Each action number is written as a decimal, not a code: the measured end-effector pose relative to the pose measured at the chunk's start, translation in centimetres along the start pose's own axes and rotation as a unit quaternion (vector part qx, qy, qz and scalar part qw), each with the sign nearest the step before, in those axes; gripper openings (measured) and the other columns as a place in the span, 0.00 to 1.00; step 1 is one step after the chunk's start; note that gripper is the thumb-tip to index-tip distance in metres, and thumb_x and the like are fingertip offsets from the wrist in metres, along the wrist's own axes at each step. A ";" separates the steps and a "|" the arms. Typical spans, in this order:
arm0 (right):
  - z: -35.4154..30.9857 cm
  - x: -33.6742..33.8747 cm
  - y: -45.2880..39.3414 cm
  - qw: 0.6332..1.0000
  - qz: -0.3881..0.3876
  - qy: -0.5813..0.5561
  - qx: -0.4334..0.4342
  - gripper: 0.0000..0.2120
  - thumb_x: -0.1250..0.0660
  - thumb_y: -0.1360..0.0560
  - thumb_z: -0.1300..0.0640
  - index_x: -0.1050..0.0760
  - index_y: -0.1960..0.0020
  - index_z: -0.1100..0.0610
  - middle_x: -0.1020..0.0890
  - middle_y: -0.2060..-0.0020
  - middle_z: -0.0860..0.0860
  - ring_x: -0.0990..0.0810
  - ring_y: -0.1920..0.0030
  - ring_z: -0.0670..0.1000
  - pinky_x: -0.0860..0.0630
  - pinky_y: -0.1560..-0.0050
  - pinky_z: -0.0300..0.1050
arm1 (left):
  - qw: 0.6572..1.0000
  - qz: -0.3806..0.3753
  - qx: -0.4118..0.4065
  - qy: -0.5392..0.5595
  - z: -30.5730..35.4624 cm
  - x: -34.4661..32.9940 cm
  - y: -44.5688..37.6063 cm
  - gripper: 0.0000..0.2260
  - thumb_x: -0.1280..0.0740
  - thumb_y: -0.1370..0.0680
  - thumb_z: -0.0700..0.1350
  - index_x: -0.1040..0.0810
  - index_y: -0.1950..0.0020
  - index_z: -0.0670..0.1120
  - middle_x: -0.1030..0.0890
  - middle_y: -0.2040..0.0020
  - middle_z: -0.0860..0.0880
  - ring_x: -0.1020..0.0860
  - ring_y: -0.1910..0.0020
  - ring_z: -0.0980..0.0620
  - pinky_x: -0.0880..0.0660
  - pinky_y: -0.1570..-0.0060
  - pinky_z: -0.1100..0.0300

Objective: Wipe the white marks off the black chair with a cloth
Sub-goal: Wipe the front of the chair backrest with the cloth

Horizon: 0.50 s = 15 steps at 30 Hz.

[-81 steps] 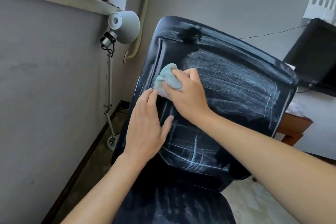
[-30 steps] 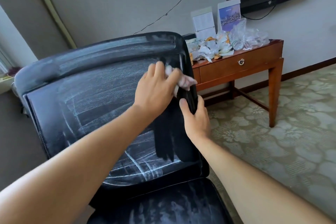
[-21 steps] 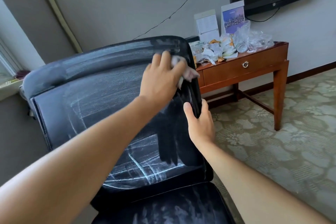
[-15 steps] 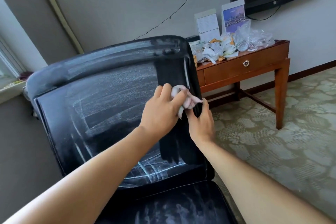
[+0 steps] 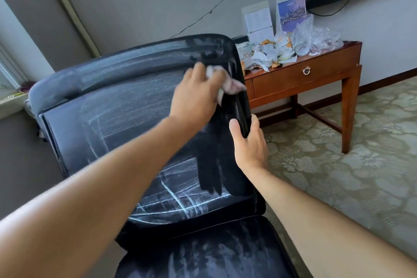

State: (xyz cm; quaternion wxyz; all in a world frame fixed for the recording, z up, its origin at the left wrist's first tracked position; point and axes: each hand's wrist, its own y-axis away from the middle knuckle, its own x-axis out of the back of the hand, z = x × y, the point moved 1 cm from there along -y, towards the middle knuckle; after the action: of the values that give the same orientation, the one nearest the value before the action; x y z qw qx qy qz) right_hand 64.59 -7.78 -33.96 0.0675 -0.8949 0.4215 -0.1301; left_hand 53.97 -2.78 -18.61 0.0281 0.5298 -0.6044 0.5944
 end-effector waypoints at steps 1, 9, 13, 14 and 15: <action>0.1 0.0 0.0 1.000 -0.006 -0.001 0.001 0.38 0.46 0.25 0.26 0.42 0.22 0.45 0.25 0.33 0.53 0.25 0.34 0.60 0.26 0.38 0.58 | 1.000 -0.004 -0.004 0.018 0.8 -0.8 2.1 0.18 0.46 0.25 0.48 0.26 0.39 0.45 0.26 0.49 0.38 0.24 0.53 0.35 0.22 0.67 0.43; 1.3 0.7 0.4 0.993 -0.075 -0.087 0.042 0.42 0.46 0.27 0.30 0.45 0.19 0.48 0.32 0.29 0.53 0.33 0.28 0.55 0.37 0.34 0.47 | 0.986 -0.062 0.083 0.129 3.7 -5.3 14.6 0.30 0.26 0.29 0.35 0.30 0.30 0.49 0.27 0.49 0.43 0.26 0.53 0.41 0.22 0.70 0.46; 1.4 1.0 0.3 0.993 -0.083 -0.073 0.045 0.43 0.48 0.28 0.26 0.46 0.19 0.47 0.32 0.27 0.53 0.32 0.27 0.55 0.37 0.35 0.47 | 0.985 -0.092 0.082 0.122 4.4 -6.3 16.7 0.33 0.24 0.31 0.35 0.31 0.29 0.49 0.26 0.47 0.42 0.26 0.51 0.40 0.22 0.72 0.46; 1.4 0.9 0.5 0.994 -0.074 -0.067 0.046 0.44 0.49 0.28 0.25 0.45 0.19 0.47 0.32 0.26 0.53 0.32 0.28 0.55 0.36 0.36 0.47 | 0.986 -0.090 0.073 0.118 4.3 -6.0 16.4 0.32 0.25 0.30 0.35 0.31 0.29 0.50 0.27 0.48 0.43 0.26 0.51 0.40 0.22 0.72 0.46; 1.4 0.8 0.7 0.995 -0.066 -0.063 0.046 0.45 0.50 0.29 0.24 0.45 0.19 0.47 0.32 0.26 0.54 0.31 0.28 0.55 0.36 0.36 0.47 | 0.988 -0.085 0.065 0.111 4.1 -5.7 16.1 0.30 0.26 0.29 0.36 0.31 0.30 0.50 0.27 0.48 0.43 0.26 0.51 0.41 0.22 0.71 0.47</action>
State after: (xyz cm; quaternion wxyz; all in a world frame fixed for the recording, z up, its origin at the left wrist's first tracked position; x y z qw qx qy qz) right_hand 64.99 -8.81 -35.28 0.1258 -0.9232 0.3500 -0.0967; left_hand 48.03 -6.74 -34.71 0.1108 0.5106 -0.5104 0.6830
